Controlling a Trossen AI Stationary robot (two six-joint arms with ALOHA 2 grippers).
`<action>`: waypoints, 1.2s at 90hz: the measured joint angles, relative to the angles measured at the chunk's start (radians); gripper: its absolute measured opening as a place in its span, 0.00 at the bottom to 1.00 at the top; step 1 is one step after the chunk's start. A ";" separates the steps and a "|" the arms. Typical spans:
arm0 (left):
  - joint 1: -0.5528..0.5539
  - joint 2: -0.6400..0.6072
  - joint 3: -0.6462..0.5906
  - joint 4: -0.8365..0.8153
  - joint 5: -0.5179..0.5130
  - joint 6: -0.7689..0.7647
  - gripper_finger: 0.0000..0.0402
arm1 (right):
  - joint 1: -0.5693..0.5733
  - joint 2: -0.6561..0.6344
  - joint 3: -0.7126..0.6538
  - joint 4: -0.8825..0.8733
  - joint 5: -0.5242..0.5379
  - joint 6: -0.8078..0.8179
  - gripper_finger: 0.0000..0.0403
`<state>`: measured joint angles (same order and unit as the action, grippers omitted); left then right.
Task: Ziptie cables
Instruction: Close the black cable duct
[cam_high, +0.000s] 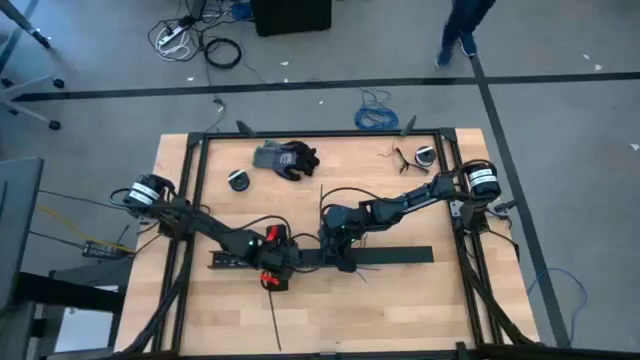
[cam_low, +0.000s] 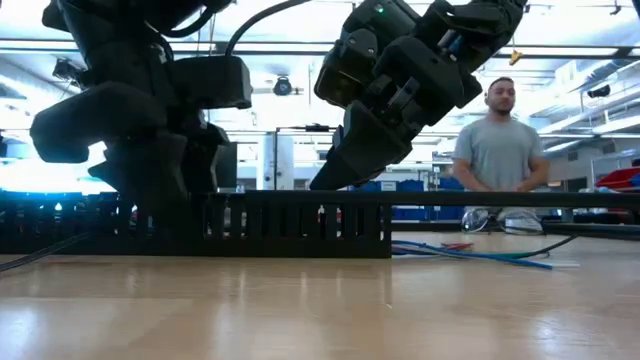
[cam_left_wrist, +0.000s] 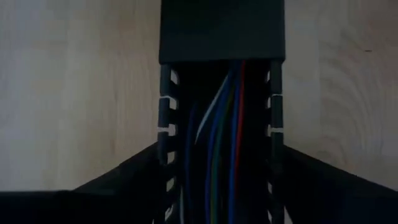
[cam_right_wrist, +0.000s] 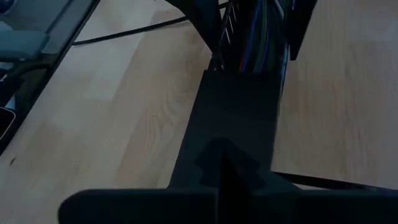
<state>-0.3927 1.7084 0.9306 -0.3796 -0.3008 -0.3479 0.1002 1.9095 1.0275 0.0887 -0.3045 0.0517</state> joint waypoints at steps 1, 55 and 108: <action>0.000 0.000 0.000 0.001 0.000 0.000 0.65 | 0.000 0.000 0.000 0.001 0.000 0.000 0.00; 0.006 0.000 0.000 0.041 -0.013 -0.011 0.64 | -0.025 0.004 -0.001 0.080 0.012 -0.024 0.00; 0.007 0.000 0.001 0.019 -0.008 -0.075 0.64 | 0.007 -0.066 -0.002 0.011 0.086 -0.041 0.00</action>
<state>-0.3857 1.7088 0.9314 -0.3601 -0.3085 -0.4233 0.1074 1.8433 1.0250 0.0996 -0.2187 0.0111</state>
